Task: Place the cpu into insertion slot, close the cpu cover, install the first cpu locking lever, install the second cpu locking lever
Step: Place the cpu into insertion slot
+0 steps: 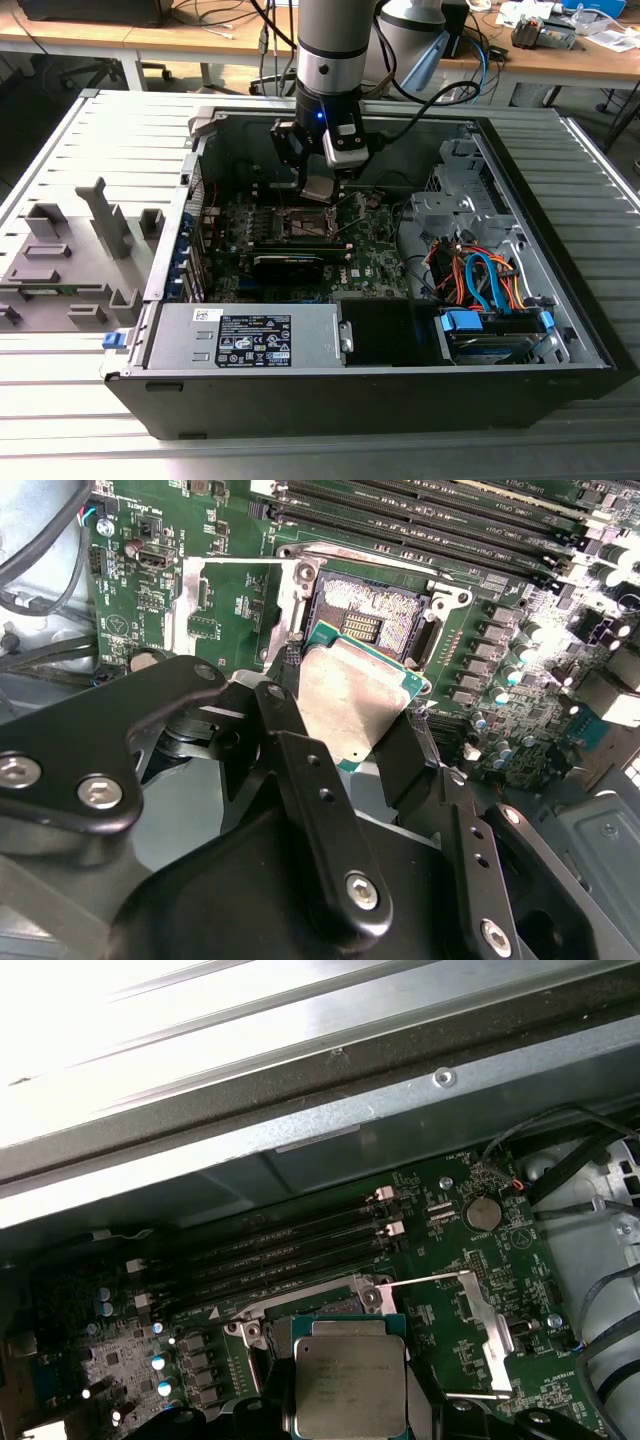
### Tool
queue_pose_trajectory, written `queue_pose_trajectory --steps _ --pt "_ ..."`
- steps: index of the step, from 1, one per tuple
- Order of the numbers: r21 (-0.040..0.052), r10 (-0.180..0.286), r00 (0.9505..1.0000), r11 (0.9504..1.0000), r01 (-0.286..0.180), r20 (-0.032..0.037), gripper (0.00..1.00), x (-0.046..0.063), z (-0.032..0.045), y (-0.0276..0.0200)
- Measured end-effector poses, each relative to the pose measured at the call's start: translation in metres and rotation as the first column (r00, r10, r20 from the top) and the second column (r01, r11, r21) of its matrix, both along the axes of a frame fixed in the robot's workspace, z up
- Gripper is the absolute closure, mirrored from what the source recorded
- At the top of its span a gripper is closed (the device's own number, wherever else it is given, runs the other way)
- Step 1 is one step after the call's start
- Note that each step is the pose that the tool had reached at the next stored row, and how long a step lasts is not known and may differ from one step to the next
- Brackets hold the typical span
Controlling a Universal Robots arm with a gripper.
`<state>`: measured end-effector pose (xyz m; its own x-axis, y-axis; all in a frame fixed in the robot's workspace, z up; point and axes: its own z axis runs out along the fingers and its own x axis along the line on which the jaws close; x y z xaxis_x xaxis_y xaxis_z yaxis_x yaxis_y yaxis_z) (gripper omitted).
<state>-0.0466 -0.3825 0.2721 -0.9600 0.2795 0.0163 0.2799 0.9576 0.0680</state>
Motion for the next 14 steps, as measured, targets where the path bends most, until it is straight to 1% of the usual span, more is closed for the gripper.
queue_pose_trajectory --steps 14 --pt "-0.0012 -0.013 0.9999 0.9999 0.013 0.0 0.46 0.0 -0.0002 0.0"
